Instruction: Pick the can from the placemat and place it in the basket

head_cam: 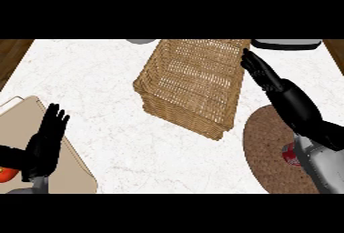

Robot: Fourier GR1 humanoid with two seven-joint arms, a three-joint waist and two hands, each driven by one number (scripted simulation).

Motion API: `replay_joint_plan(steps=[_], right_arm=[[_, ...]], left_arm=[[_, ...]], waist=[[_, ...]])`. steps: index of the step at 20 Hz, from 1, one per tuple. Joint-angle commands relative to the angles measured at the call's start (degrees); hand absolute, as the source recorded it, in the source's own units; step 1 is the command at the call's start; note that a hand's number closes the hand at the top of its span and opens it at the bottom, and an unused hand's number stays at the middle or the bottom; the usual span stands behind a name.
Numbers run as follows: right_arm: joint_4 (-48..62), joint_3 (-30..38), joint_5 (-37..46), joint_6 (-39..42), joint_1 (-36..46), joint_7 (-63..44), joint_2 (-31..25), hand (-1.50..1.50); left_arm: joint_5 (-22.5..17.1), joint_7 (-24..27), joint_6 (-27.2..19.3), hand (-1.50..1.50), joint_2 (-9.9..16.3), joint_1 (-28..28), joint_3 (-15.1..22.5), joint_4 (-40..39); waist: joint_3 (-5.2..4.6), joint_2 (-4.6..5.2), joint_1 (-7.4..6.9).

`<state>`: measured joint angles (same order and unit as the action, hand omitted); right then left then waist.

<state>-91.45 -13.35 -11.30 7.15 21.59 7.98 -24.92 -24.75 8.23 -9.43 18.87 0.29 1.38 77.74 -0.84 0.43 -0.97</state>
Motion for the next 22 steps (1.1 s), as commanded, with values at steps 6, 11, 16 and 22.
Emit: replay_joint_plan(steps=[6, 11, 16, 22], right_arm=[[4.1, 3.1, -12.9, 7.2, -3.2, -6.2, 1.4, 1.50], [-5.9, -5.6, -8.2, -11.6, -13.5, -6.8, 18.7, -1.50], [-14.0, -3.9, 7.5, -22.9, -6.6, -18.8, 9.1, -1.50], [-13.7, -1.5, 18.4, -12.7, -0.1, -36.4, -13.1, -1.50]], left_arm=[[14.9, 0.4, 0.7, 0.00, 14.4, -9.6, 3.5, 7.7], [17.4, -2.9, -0.5, 0.00, 11.1, -10.5, 7.5, 7.8], [16.7, -3.8, 2.0, 0.00, 13.1, -9.3, 6.4, 8.8], [17.3, -4.7, 1.1, 0.00, 12.5, -10.6, 6.4, 7.7]], waist=[[1.14, -0.41, 1.95], [0.83, -0.90, 2.73], [0.65, -1.25, 1.98], [0.29, -1.46, 3.47]])
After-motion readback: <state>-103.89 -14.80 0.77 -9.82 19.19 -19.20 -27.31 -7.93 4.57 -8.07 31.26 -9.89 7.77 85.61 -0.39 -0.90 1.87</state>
